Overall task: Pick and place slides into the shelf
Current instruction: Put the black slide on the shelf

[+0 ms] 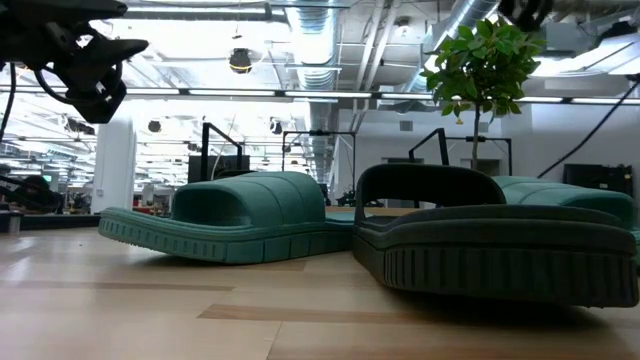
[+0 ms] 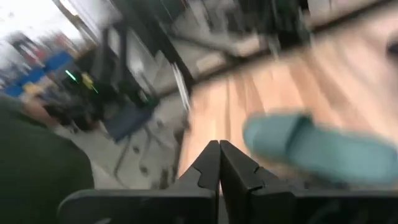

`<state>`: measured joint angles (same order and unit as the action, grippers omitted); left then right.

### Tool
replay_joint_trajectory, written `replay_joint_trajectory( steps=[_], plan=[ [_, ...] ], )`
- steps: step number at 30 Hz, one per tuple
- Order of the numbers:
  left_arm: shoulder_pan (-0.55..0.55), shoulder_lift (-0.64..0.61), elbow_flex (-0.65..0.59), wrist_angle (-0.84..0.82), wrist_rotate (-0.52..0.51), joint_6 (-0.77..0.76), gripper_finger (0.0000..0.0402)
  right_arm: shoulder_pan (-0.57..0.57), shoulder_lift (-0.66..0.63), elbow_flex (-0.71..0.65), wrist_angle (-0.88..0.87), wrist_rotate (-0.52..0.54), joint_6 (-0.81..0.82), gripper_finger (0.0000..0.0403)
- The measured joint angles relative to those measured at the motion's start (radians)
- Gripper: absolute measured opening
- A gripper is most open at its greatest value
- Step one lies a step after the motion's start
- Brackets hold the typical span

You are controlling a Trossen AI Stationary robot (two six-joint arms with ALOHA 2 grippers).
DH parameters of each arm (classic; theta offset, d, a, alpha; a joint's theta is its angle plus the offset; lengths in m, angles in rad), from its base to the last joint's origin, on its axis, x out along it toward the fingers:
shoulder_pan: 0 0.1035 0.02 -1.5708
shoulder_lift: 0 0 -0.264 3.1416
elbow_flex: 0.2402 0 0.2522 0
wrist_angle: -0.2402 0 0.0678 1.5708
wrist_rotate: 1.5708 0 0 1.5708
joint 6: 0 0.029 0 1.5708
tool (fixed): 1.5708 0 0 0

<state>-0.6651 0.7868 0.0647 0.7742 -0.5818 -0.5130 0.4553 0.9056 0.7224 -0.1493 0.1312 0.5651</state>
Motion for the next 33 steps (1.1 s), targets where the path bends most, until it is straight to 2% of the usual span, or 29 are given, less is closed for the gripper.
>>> replay_joint_trajectory(
  steps=[8, 13, 20, 24, 28, 33],
  plan=[
    [0.000, 0.000, 0.000, 0.001, 0.062, -0.047, 0.0135, 0.082, 0.187, 0.049, -0.035, -0.025, 0.229, 0.0002],
    [0.000, 0.000, 0.000, -0.001, 0.062, -0.055, 0.0135, 0.101, 0.308, 0.097, -0.029, -0.090, 0.328, 0.0037],
    [0.000, 0.000, 0.000, -0.048, 0.092, -0.052, 0.0135, 0.101, 0.508, 0.207, -0.029, -0.200, 0.336, 0.0130],
    [0.000, 0.000, 0.000, -0.075, 0.133, -0.050, 0.0135, 0.109, 0.638, 0.279, -0.032, -0.261, 0.323, 0.0166],
    [0.000, 0.000, 0.000, -0.085, 0.176, -0.050, 0.0135, 0.128, 0.760, 0.363, -0.062, -0.294, 0.317, 0.0174],
    [0.000, 0.000, 0.000, -0.087, 0.240, -0.049, 0.0135, 0.147, 0.883, 0.476, -0.158, -0.306, 0.317, 0.0159]
  ],
)
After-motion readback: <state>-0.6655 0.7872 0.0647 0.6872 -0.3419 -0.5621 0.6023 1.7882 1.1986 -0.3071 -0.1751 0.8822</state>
